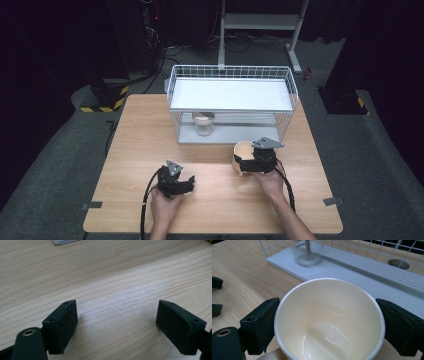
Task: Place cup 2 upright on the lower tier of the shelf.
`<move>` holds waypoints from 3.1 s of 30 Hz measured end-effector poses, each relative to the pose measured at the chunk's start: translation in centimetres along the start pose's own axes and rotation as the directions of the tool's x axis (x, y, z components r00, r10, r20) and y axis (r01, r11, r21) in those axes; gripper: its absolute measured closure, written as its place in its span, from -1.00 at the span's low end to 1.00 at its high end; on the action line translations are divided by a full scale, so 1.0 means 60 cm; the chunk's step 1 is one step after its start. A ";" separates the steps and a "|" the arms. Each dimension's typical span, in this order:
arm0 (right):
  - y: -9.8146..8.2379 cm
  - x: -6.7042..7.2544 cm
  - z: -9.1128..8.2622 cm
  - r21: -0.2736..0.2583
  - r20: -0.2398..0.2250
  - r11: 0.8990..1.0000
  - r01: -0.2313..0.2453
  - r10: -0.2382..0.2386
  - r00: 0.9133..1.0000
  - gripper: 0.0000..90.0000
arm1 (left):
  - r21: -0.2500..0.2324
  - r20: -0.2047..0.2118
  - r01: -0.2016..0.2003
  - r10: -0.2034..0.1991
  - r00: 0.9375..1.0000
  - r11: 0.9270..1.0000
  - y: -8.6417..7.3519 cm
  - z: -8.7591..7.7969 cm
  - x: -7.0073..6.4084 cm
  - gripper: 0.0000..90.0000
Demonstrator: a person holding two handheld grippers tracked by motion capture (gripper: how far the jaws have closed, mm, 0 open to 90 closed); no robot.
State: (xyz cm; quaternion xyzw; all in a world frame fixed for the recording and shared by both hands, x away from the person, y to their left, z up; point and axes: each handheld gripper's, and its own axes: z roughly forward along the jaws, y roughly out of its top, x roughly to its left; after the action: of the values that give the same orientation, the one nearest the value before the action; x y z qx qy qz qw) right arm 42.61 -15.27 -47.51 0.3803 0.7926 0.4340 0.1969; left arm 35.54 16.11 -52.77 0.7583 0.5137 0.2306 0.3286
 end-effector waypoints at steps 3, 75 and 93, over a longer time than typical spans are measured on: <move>0.000 0.000 0.000 0.002 0.000 1.000 -0.001 0.001 1.000 -0.79 | -0.001 0.000 0.000 0.000 1.000 1.000 0.000 0.000 0.000 -0.60; 0.057 -0.074 0.011 0.006 0.015 0.999 -0.054 0.054 0.998 -0.78 | -0.005 -0.009 0.008 -0.008 1.000 1.000 -0.001 -0.001 0.001 -0.55; 0.074 -0.083 0.042 0.029 0.077 0.999 -0.027 0.025 0.997 -0.78 | -0.008 -0.011 0.020 -0.020 1.000 1.000 -0.001 -0.001 0.000 -0.52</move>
State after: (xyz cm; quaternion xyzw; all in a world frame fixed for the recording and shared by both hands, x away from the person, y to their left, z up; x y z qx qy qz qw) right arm 49.29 -16.28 -45.23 0.4097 0.7860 0.4096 0.2159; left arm 35.45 16.15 -52.77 0.7504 0.5221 0.2334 0.3314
